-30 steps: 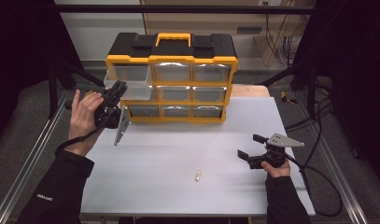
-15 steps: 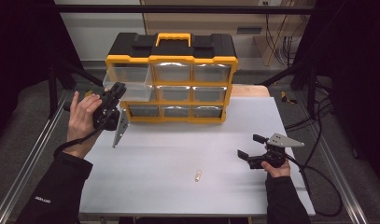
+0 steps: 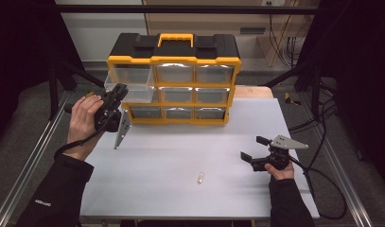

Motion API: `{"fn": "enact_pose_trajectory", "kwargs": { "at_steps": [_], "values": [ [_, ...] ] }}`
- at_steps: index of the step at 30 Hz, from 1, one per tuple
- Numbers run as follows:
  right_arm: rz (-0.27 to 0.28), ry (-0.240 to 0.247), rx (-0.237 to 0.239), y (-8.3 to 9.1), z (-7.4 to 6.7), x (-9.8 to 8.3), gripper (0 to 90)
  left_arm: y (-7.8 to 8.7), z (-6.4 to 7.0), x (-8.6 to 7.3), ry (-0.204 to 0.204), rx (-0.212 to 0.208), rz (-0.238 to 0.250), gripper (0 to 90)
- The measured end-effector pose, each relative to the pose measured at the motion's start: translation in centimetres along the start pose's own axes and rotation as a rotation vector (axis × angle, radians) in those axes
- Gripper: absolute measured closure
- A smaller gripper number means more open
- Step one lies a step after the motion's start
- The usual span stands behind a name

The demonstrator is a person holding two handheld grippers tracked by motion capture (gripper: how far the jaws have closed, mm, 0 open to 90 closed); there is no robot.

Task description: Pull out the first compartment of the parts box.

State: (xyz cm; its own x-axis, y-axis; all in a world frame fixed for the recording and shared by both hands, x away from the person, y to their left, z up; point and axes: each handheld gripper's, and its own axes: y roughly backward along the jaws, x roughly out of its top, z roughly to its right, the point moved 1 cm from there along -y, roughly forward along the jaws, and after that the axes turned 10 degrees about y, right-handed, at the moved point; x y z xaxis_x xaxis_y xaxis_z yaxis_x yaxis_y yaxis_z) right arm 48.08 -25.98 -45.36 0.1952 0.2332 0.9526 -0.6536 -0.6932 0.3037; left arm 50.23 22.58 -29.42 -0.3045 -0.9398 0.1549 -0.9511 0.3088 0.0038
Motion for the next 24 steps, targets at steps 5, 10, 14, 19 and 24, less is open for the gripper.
{"fn": "enact_pose_trajectory", "kwargs": {
  "at_steps": [5,10,14,19,24],
  "values": [
    [-0.001,0.0,-0.001,0.0,0.0,0.0,1.0,0.0,-0.2,0.0,0.032,-0.018,-0.002,76.5],
    [0.0,-0.001,0.0,0.0,0.0,0.0,0.9,0.0,-0.5,0.1,0.084,-0.048,-0.008,74.1],
    [-0.001,0.0,-0.001,0.0,0.0,0.0,0.9,0.0,-0.7,0.1,0.132,-0.069,-0.021,71.4],
    [0.0,-0.001,-0.001,0.0,0.0,0.0,1.0,0.0,-1.0,0.0,0.222,-0.096,-0.045,65.6],
    [0.0,-0.002,-0.001,0.0,0.0,0.0,0.9,0.1,-1.2,-0.2,0.343,-0.111,-0.061,60.3]
  ]
}}
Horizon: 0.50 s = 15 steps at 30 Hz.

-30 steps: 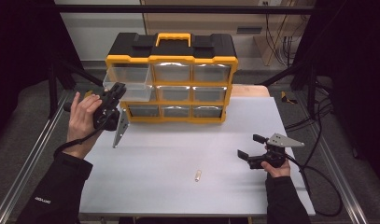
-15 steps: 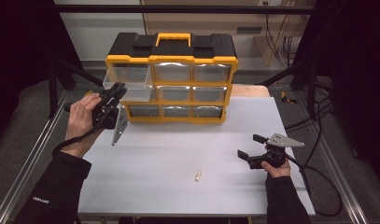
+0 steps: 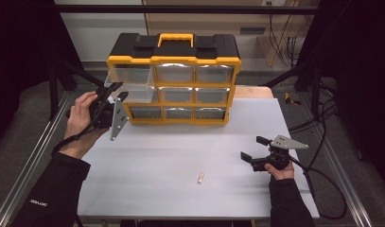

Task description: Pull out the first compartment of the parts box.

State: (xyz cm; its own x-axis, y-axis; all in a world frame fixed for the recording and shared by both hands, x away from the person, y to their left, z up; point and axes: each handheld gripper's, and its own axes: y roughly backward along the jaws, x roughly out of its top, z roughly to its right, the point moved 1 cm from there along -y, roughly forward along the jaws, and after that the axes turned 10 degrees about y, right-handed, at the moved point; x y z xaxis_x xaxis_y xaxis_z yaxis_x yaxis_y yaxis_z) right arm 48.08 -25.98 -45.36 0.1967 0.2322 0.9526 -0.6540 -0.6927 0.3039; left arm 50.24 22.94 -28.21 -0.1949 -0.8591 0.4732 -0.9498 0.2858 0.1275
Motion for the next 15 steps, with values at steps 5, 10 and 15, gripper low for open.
{"fn": "enact_pose_trajectory", "kwargs": {
  "at_steps": [5,10,15],
  "values": [
    [0.001,-0.001,0.001,-0.01,-0.01,0.0,0.9,0.1,-0.18,-0.07,0.132,-0.028,-0.009,53.6],
    [0.002,-0.001,0.0,-0.01,-0.01,-0.01,1.0,0.21,-0.46,-0.11,0.246,-0.055,-0.011,45.1],
    [0.004,-0.003,0.001,0.02,-0.01,0.02,0.9,0.47,-0.87,-0.21,0.358,-0.074,-0.016,35.7]
  ]
}}
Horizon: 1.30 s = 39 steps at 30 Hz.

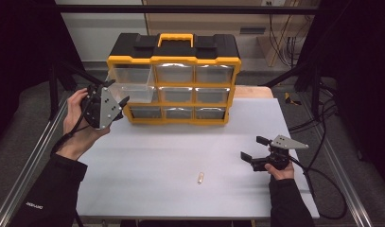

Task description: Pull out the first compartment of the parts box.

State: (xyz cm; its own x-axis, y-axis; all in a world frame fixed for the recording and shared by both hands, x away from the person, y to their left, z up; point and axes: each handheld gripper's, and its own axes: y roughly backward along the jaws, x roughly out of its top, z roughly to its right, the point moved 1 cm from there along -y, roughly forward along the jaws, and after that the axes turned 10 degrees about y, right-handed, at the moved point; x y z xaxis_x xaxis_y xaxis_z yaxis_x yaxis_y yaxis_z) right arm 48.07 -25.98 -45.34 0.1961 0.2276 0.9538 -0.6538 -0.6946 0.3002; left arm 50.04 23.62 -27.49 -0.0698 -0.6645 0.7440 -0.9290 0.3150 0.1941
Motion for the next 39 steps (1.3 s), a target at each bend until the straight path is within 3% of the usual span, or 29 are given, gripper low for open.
{"fn": "enact_pose_trajectory", "kwargs": {
  "at_steps": [5,11,18,26,39],
  "values": [
    [-0.002,0.001,-0.001,0.0,0.0,0.0,0.9,0.3,-0.5,-0.1,0.133,-0.03,0.022,31.6],
    [-0.001,0.001,-0.001,0.0,0.0,0.0,1.0,0.8,-1.0,-0.4,0.333,-0.07,0.05,28.0],
    [-0.002,0.001,0.0,0.0,0.0,0.0,1.0,1.5,-1.3,-1.0,0.526,-0.096,0.08,24.4],
    [0.0,-0.001,0.0,0.0,0.0,0.0,0.9,2.1,-1.1,-1.6,0.655,-0.145,0.087,17.4],
    [0.0,0.0,0.001,0.0,0.0,0.0,0.9,2.3,0.6,-2.8,0.709,-0.19,0.091,9.3]
  ]
}}
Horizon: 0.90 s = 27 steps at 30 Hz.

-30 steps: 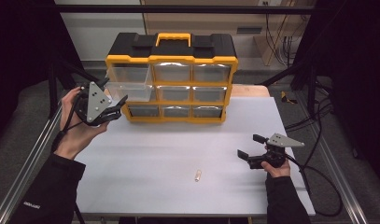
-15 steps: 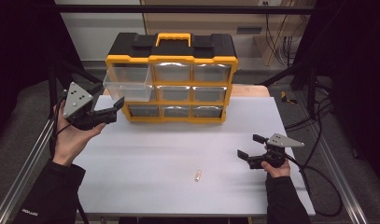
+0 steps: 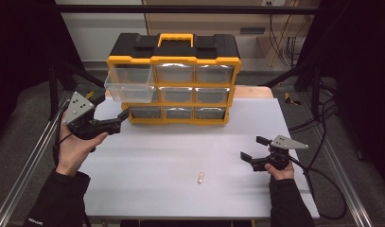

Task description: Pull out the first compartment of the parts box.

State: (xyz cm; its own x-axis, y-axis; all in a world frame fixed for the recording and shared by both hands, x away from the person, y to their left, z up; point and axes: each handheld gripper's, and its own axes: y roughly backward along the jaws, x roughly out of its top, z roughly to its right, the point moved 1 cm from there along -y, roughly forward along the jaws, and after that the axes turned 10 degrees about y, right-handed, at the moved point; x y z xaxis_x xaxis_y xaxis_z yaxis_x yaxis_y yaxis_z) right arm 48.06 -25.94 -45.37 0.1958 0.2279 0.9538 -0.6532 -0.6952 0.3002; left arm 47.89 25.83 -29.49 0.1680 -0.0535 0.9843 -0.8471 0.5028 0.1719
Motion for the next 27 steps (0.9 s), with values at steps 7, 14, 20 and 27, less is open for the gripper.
{"fn": "enact_pose_trajectory", "kwargs": {
  "at_steps": [7,14,20,27],
  "values": [
    [0.0,-0.001,0.001,0.0,0.0,0.0,0.9,-0.1,0.5,-1.5,0.033,-0.017,-0.014,8.2],
    [0.0,0.0,0.002,0.0,0.0,0.0,0.8,-0.3,0.8,-3.1,0.057,-0.025,-0.027,7.5],
    [-0.004,0.006,0.0,0.0,0.0,0.0,0.8,-0.6,1.4,-4.6,0.072,-0.038,-0.035,7.1],
    [-0.004,0.007,0.0,0.0,0.0,0.0,0.8,-1.2,2.0,-6.5,0.093,-0.064,-0.062,7.0]
  ]
}}
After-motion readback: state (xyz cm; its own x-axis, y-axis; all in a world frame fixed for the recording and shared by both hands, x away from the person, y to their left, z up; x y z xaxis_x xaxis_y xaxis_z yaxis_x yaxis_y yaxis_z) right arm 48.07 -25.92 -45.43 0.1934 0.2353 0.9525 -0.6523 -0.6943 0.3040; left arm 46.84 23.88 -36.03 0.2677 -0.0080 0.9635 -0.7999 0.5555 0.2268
